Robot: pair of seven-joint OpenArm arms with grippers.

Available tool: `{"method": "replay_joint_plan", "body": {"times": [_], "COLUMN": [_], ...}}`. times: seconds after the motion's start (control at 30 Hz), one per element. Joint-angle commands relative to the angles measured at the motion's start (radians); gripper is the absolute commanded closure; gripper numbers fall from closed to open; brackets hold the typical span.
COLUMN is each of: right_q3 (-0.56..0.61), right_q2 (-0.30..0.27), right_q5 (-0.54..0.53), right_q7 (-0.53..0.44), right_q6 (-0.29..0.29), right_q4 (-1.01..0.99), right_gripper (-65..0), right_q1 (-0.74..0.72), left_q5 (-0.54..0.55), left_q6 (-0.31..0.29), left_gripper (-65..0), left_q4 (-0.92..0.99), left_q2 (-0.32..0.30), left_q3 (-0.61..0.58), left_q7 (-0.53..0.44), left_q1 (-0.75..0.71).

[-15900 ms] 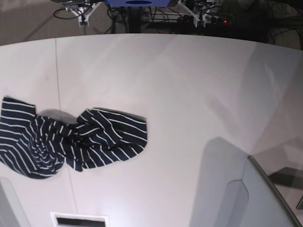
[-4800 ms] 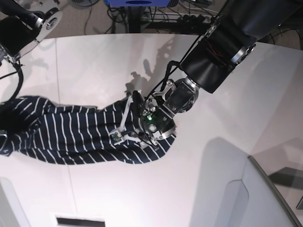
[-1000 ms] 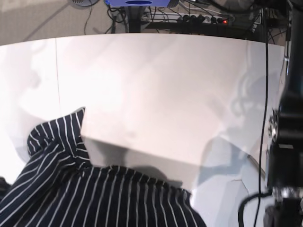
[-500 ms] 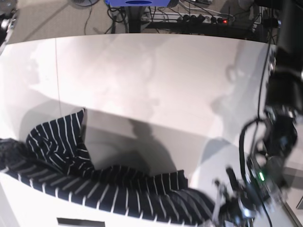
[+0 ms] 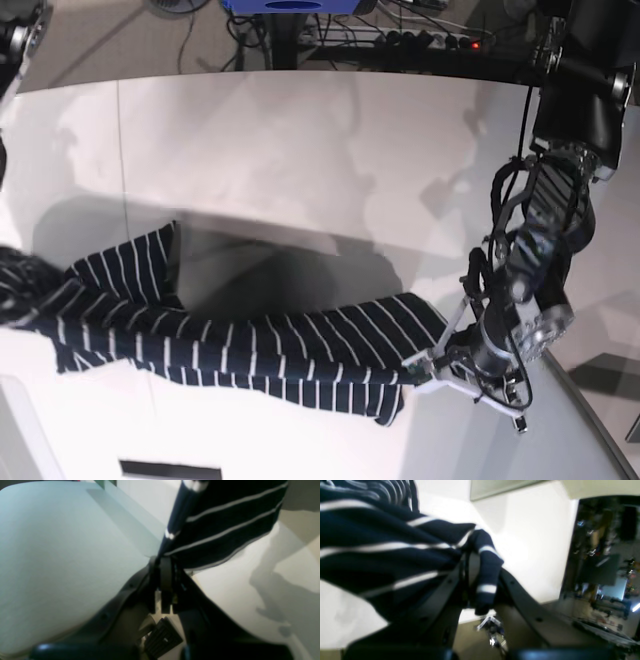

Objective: Layout the t-shirt on the table in an organized manner, then fold the t-shirt properly
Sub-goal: 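Lift the shirt with both grippers and shake it out in the air, then lay the shirt flat on the table and open the left gripper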

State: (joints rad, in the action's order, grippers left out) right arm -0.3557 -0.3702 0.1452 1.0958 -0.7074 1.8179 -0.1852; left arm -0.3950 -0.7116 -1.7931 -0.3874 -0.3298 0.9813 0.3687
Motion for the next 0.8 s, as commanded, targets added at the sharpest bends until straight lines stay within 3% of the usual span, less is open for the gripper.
{"method": "replay_joint_plan", "body": {"times": [0.0, 0.07, 0.23, 0.4, 0.53, 0.63, 0.77], "right_q3": [0.007, 0.027, 0.09, 0.136, 0.149, 0.226, 0.318], "right_q2": [-0.02, -0.02, -0.028, -0.029, -0.029, -0.049, -0.08], "right_q5": [0.029, 0.029, 0.029, 0.031, 0.031, 0.032, 0.032], "right_q7": [-0.032, -0.093, -0.21, -0.351, -0.386, -0.388, -0.359], "right_q6": [0.009, 0.009, 0.009, 0.009, 0.009, 0.009, 0.009], "right_q4": [-0.047, -0.154, -0.404, -0.605, -0.669, -0.671, -0.61], "right_gripper": [-2.1, -2.1, -2.1, -2.1, -2.1, -2.1, -2.1], "right_q1": [-0.037, -0.092, -0.3, -0.583, -0.802, -0.946, -1.074], "left_q5": [-0.042, -0.042, -0.055, -0.055, -0.054, -0.049, -0.046], "left_q6": [0.014, 0.014, 0.014, 0.014, 0.014, 0.014, 0.014], "left_gripper": [0.0, 0.0, 0.0, 0.0, 0.0, 0.0, 0.0], "left_q4": [0.022, 0.088, 0.349, 0.648, 0.801, 0.843, 0.833], "left_q2": [0.014, 0.038, 0.11, 0.175, 0.199, 0.202, 0.201], "left_q3": [0.01, 0.01, 0.01, 0.01, 0.013, 0.014, 0.019], "left_q7": [0.015, 0.004, -0.14, -0.23, -0.272, -0.278, -0.273], "left_q1": [0.052, 0.099, 0.253, 0.527, 0.767, 0.924, 0.94]}}
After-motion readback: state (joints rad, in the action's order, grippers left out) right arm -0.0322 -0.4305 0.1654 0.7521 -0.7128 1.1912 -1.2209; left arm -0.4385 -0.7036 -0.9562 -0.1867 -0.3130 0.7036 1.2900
